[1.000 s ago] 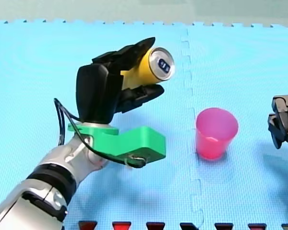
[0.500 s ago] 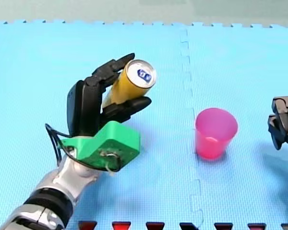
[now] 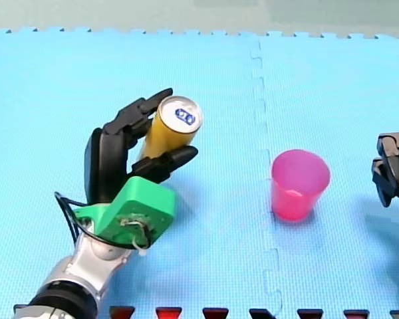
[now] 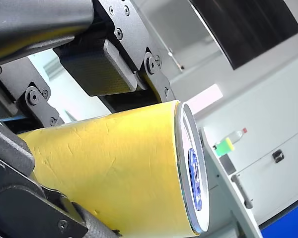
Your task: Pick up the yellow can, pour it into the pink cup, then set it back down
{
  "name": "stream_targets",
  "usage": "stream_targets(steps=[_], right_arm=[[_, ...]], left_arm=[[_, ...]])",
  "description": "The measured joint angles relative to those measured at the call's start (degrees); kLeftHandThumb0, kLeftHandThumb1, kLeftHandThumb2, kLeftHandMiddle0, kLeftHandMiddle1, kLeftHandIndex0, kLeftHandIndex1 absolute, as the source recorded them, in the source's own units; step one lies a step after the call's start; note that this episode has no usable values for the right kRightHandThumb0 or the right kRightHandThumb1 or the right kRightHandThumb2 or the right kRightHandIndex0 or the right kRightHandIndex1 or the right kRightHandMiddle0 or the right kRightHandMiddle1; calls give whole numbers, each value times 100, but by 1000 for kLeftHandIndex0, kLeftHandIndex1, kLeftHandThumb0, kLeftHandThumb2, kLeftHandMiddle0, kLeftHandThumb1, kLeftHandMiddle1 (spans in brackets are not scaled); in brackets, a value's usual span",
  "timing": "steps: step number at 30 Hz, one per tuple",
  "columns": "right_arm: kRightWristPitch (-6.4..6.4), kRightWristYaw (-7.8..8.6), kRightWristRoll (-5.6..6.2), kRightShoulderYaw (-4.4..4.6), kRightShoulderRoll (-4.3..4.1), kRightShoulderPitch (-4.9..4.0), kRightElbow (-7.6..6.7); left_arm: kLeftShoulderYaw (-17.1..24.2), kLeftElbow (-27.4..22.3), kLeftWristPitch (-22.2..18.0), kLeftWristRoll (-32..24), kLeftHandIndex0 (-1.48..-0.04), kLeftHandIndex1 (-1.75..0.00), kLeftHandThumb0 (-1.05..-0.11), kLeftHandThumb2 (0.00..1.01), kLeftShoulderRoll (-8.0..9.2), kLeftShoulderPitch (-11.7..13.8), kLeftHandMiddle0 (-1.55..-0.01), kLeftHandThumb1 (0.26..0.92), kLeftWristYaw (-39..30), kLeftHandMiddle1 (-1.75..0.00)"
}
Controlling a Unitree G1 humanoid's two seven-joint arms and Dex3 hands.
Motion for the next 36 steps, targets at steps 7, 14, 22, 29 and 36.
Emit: stream_targets(steps=[7, 14, 22, 29, 36], right_arm=[[5, 18, 0, -1, -24, 0, -2], [0, 15, -7, -2, -50, -2, 11], [-56, 18, -6, -7, -78, -2, 29], [-86, 69, 16, -28, -109, -2, 42], [-115, 81, 21, -48, -131, -1, 53]], left_arm=[[219, 64, -141, -176, -1195, -1, -403, 1, -54, 100, -1275, 793, -208, -3], [458, 92, -277, -504, -1199, -2, -392, 1, -191, 166, -1280, 796, -611, -4], [859, 281, -535, -1168, -1196, -1, -369, 2, -442, 240, -1293, 801, -1566, -7], [1022, 431, -560, -1265, -1197, -1, -369, 0, -518, 255, -1298, 800, -1772, -6], [1157, 459, -574, -1350, -1197, 0, -367, 0, -583, 289, -1298, 800, -1935, -4]])
